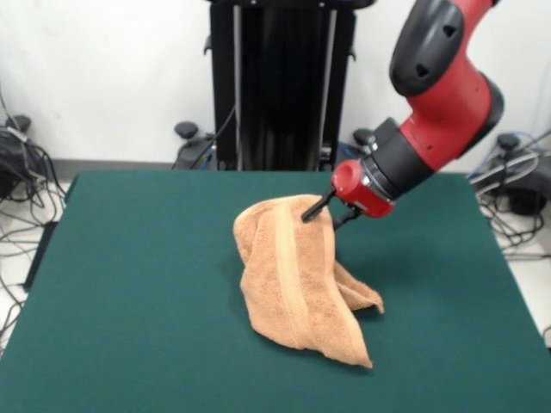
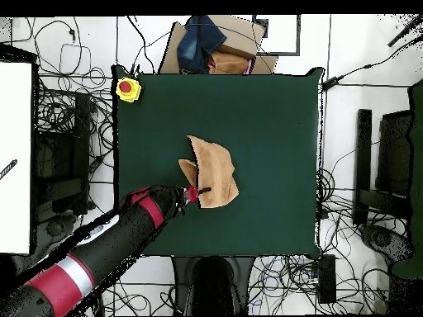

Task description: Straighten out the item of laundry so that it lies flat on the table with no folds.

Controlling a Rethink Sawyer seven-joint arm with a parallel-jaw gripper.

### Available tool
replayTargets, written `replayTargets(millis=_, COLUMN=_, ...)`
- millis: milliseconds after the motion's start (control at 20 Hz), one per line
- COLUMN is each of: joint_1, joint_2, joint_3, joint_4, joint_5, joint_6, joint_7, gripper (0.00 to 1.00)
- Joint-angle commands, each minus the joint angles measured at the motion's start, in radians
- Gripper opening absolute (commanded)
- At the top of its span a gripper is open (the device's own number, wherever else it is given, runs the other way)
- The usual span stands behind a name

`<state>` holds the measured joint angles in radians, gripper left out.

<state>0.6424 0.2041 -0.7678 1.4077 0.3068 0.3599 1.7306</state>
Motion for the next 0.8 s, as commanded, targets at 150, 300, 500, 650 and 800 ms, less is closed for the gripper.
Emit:
replayTargets(millis=150, joint_1=0.015, joint_2=0.071, joint_3=-0.003, joint_4=-0.126, joint_5=0.103, joint_6=0.086, joint_7=0.321, gripper=1.00)
replayTargets(millis=300, joint_1=0.026, joint_2=0.079, joint_3=-0.015, joint_4=-0.132, joint_5=0.116, joint_6=0.102, joint_7=0.330, gripper=0.00)
replayTargets(millis=500, joint_1=0.026, joint_2=0.074, joint_3=-0.008, joint_4=-0.123, joint_5=0.126, joint_6=0.103, joint_7=0.320, gripper=0.00)
replayTargets(millis=650, joint_1=0.030, joint_2=0.077, joint_3=-0.013, joint_4=-0.118, joint_5=0.131, joint_6=0.110, joint_7=0.314, gripper=0.00)
replayTargets(millis=800, joint_1=0.037, joint_2=0.074, joint_3=-0.015, joint_4=-0.112, joint_5=0.135, joint_6=0.113, joint_7=0.313, gripper=0.00)
